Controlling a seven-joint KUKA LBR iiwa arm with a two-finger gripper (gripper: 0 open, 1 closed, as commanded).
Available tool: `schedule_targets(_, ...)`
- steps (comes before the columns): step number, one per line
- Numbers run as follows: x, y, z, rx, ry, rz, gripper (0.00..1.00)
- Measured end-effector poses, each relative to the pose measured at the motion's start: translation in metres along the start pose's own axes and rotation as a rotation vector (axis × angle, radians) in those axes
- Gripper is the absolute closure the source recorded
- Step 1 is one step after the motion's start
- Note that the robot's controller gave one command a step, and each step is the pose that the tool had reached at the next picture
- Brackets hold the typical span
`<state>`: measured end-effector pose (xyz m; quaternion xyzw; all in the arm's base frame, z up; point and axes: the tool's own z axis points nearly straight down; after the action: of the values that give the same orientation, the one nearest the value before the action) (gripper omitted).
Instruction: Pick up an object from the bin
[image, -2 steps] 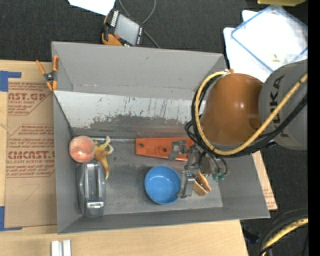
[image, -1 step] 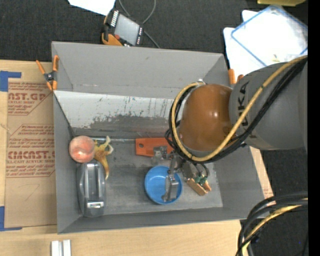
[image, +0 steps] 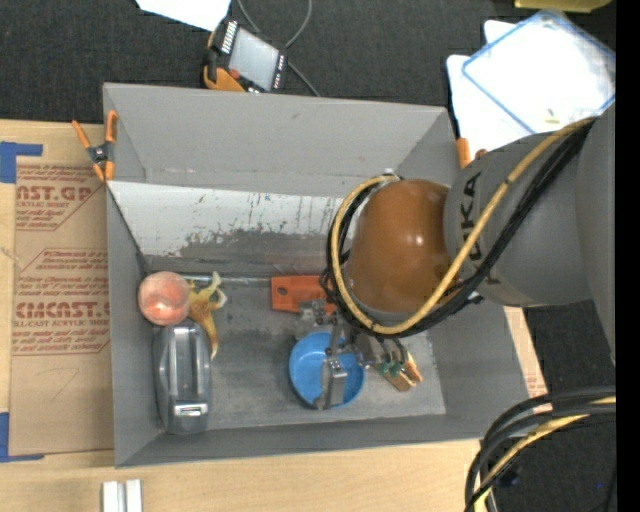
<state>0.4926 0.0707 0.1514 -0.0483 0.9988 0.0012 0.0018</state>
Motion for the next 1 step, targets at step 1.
schedule_targets(1, -0.0173, -0.0178, -0.1697, 0.001, -0.002, 0.01, 1.0)
